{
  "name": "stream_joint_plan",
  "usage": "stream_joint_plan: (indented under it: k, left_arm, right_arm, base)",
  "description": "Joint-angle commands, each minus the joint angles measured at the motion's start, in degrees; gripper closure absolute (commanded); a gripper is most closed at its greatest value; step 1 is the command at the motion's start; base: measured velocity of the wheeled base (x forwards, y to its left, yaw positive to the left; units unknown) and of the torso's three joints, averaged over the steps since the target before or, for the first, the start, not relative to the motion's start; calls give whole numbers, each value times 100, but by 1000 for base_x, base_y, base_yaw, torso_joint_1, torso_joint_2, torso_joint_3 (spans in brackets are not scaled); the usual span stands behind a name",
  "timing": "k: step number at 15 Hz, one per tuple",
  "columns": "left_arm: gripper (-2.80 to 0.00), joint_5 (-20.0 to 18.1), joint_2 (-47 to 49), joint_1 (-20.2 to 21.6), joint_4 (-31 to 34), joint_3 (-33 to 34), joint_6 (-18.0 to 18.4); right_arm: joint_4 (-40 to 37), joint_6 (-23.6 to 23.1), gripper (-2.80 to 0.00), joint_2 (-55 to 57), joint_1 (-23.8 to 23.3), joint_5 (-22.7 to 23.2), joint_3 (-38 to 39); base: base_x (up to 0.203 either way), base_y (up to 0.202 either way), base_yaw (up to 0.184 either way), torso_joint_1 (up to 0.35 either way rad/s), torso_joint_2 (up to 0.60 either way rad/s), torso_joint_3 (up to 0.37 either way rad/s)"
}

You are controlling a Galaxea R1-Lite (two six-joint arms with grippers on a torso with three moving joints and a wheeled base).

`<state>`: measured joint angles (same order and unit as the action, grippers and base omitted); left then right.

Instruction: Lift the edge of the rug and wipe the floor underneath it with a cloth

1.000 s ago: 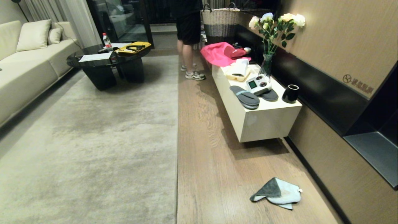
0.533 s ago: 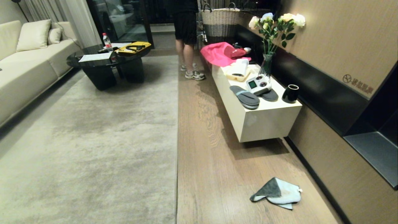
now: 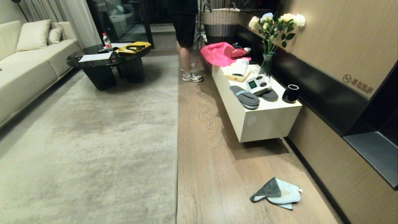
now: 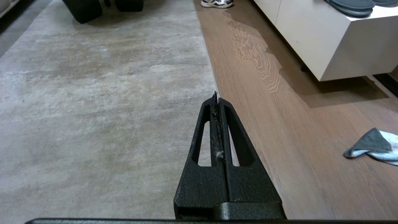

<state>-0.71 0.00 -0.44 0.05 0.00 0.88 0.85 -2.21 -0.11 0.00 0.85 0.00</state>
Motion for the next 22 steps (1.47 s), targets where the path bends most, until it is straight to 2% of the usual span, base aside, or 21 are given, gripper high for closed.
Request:
stream_joint_plan:
  k: [1, 5, 13, 22]
  left_arm:
    - [0, 0, 0, 0, 4, 0, 0]
    - [0, 0, 0, 0, -5, 0, 0]
    - [0, 0, 0, 0, -5, 0, 0]
    - [0, 0, 0, 0, -3, 0, 0]
  right_arm:
    - [3, 1, 0, 11, 0, 3, 0]
    - [3, -7, 0, 11, 0, -5, 0]
    - [3, -25, 0, 11, 0, -5, 0]
    - [3, -25, 0, 11, 0, -5, 0]
  base:
    - [0, 0, 0, 0, 0, 0]
    - [0, 0, 0, -9, -95, -111]
    - [0, 0, 0, 9, -405, -394]
    - [0, 0, 0, 114, -483, -370]
